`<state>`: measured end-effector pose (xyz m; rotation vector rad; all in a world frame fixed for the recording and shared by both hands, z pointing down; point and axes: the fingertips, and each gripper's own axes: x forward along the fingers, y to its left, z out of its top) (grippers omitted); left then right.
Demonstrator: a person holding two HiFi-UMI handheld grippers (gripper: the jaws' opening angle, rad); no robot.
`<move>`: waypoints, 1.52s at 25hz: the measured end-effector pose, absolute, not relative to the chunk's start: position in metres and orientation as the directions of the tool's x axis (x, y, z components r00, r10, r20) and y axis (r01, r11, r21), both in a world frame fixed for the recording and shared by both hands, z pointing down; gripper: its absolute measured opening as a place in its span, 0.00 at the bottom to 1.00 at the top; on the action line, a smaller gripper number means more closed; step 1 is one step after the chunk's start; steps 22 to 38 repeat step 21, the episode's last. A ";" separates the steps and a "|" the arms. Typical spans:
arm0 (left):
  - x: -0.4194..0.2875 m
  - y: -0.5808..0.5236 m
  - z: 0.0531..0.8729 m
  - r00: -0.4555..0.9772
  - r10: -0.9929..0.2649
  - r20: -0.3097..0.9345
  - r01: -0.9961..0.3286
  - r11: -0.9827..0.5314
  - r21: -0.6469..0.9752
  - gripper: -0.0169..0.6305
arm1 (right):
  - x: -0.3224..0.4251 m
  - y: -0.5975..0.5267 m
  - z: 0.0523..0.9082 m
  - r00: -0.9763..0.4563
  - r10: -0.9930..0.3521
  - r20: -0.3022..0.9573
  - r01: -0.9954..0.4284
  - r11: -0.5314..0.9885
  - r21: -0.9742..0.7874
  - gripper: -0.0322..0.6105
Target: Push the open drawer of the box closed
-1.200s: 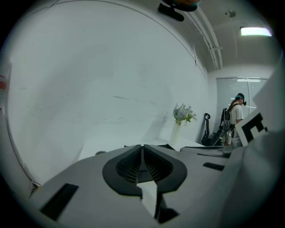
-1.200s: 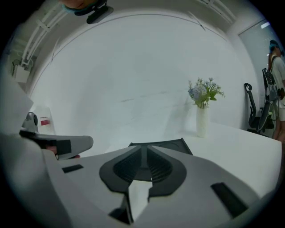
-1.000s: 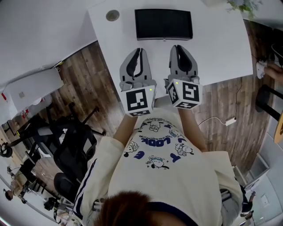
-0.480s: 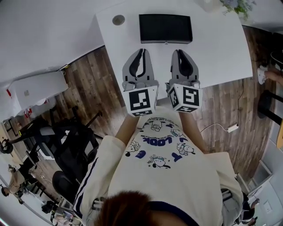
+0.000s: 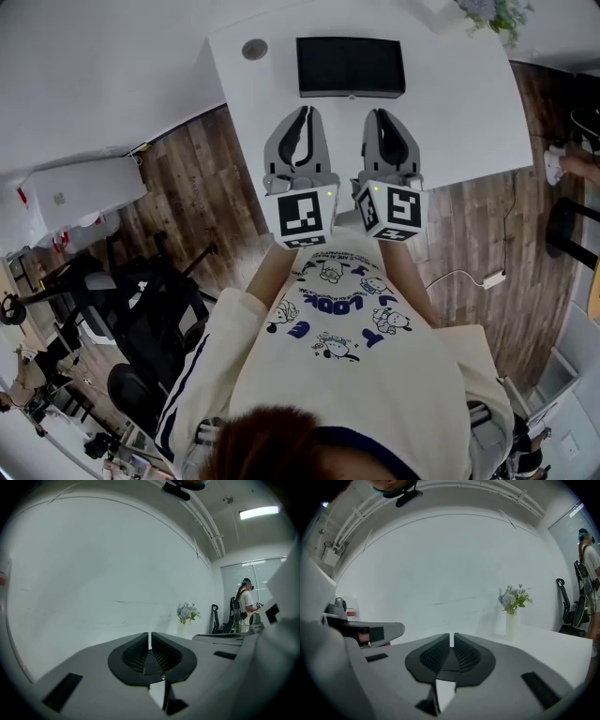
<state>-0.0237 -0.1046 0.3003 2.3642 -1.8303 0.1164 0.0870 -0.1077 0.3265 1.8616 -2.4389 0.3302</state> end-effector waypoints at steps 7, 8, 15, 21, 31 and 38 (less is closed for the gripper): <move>-0.021 -0.103 0.301 0.253 -0.955 0.154 -0.967 -0.244 0.075 0.07 | 0.082 -0.108 0.325 -0.284 -0.944 0.168 -0.955 0.262 -0.143 0.12; -0.021 -0.103 0.301 0.255 -0.955 0.154 -0.966 -0.246 0.076 0.07 | 0.081 -0.107 0.325 -0.285 -0.944 0.168 -0.954 0.262 -0.142 0.12; -0.018 -0.105 0.299 0.260 -0.954 0.151 -0.965 -0.251 0.071 0.07 | 0.082 -0.110 0.323 -0.286 -0.943 0.167 -0.954 0.265 -0.142 0.12; -0.020 -0.104 0.299 0.259 -0.955 0.147 -0.965 -0.251 0.069 0.07 | 0.079 -0.110 0.322 -0.290 -0.942 0.167 -0.953 0.268 -0.143 0.12; -0.020 -0.104 0.299 0.259 -0.955 0.147 -0.965 -0.251 0.069 0.07 | 0.079 -0.110 0.322 -0.290 -0.942 0.167 -0.953 0.268 -0.143 0.12; -0.020 -0.104 0.299 0.259 -0.955 0.147 -0.965 -0.251 0.069 0.07 | 0.079 -0.110 0.322 -0.290 -0.942 0.167 -0.953 0.268 -0.143 0.12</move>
